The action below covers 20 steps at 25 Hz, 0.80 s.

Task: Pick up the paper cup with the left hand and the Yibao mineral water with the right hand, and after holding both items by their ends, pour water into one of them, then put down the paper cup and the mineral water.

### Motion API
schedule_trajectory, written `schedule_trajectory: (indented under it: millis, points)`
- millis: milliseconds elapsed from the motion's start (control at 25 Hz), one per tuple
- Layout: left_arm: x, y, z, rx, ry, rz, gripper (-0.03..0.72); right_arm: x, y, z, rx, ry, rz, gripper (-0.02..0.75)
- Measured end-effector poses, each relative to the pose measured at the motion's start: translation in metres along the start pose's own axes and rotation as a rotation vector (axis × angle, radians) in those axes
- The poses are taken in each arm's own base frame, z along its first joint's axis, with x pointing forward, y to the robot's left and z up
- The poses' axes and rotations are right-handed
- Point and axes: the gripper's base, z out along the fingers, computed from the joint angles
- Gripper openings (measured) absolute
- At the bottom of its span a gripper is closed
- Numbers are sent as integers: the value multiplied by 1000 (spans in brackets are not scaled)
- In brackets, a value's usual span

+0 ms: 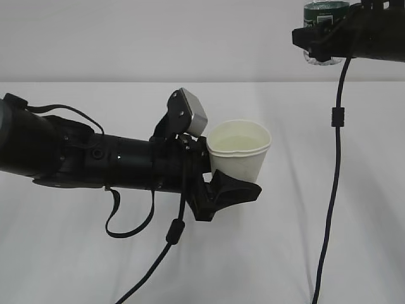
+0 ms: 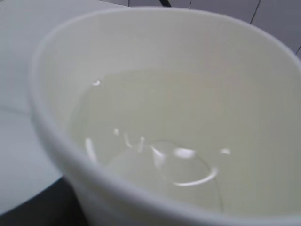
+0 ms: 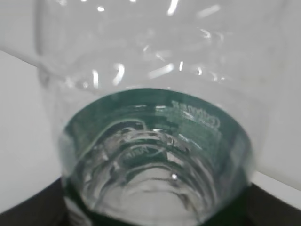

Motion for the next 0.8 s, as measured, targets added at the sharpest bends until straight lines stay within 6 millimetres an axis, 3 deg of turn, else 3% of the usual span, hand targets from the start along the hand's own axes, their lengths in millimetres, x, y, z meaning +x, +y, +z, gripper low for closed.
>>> schedule_trajectory:
  millis: [280, 800]
  points:
    - [0, 0, 0, 0, 0, 0, 456, 4, -18, -6, 60, 0, 37, 435]
    - [0, 0, 0, 0, 0, 0, 456, 14, -23, -1, 109, 26, 70, 435]
